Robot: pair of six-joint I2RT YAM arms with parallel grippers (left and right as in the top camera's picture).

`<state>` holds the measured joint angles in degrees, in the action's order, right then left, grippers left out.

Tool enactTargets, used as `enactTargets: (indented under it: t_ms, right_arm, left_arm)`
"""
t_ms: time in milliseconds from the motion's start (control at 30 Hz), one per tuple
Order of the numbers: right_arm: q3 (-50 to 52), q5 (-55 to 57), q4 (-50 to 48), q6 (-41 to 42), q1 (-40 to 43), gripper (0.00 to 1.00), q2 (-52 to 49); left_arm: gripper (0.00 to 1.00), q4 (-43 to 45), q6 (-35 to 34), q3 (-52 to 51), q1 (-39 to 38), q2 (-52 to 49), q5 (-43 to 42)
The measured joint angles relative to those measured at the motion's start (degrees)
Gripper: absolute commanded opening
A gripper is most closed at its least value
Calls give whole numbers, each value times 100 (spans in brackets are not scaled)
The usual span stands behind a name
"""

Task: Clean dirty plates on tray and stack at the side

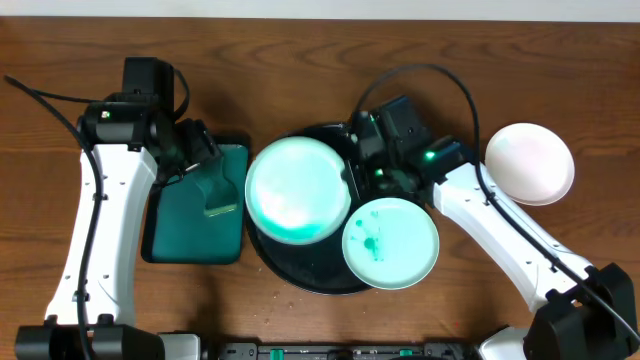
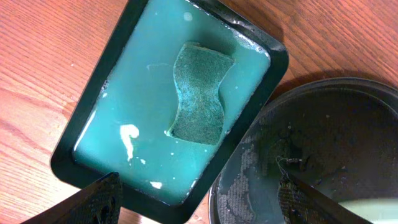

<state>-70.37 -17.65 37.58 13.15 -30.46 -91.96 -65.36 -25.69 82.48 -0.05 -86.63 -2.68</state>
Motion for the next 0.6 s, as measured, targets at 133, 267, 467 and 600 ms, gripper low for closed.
enactTargets:
  t_ms: [133, 267, 467, 600]
  right_arm:
    - [0, 807, -387, -149, -140, 1, 0]
    - [0, 1615, -446, -474, -363, 1, 0]
    - [0, 3241, -442, -1119, -1014, 1, 0]
    - [0, 4448, -452, -1427, -1515, 1, 0]
  left_arm:
    - [81, -2, 0, 0, 0, 0, 0]
    - [80, -2, 0, 0, 0, 0, 0]
    - [80, -2, 0, 0, 0, 0, 0]
    - [80, -2, 0, 0, 0, 0, 0]
